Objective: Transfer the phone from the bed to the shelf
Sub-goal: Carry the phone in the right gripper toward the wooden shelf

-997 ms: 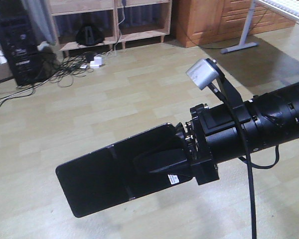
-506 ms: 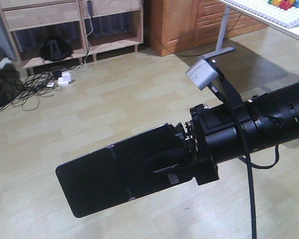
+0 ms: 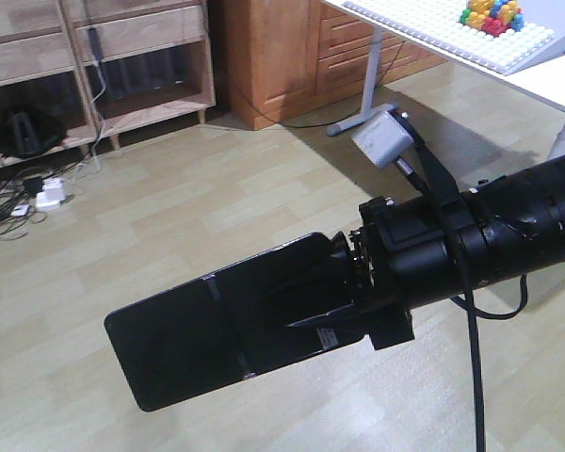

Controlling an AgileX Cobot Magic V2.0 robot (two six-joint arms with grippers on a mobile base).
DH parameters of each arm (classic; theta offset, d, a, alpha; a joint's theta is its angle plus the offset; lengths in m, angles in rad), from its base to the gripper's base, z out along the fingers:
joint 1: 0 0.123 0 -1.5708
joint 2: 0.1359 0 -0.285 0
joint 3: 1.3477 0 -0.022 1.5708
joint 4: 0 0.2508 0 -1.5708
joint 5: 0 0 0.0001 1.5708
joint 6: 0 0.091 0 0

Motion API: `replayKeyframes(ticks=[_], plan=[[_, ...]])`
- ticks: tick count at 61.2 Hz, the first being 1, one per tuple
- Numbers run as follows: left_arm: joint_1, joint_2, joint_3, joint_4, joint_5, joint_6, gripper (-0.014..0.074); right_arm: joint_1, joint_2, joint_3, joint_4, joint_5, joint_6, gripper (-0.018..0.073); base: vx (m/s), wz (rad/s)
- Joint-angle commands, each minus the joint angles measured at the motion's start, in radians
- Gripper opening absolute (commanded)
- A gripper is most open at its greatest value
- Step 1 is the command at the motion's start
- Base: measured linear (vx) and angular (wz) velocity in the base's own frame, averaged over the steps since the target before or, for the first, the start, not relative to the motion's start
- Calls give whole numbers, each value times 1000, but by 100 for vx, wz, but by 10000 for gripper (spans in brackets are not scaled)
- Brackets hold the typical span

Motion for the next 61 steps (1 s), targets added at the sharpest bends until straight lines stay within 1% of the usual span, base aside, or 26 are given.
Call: replayKeyframes(ticks=[1,29,61], plan=[[-2,-5,-26,-4,-73,-4,1,0,-32,-26,88,80,-4,-1,47,-23],[-2,-5,-26,-4,-73,-4,1,0,-32,-26,88,80,-4,-1,48,-17],[-2,-5,-26,-4,-73,-4,1,0,-32,-26,88,80,-4,-1,50,-5]])
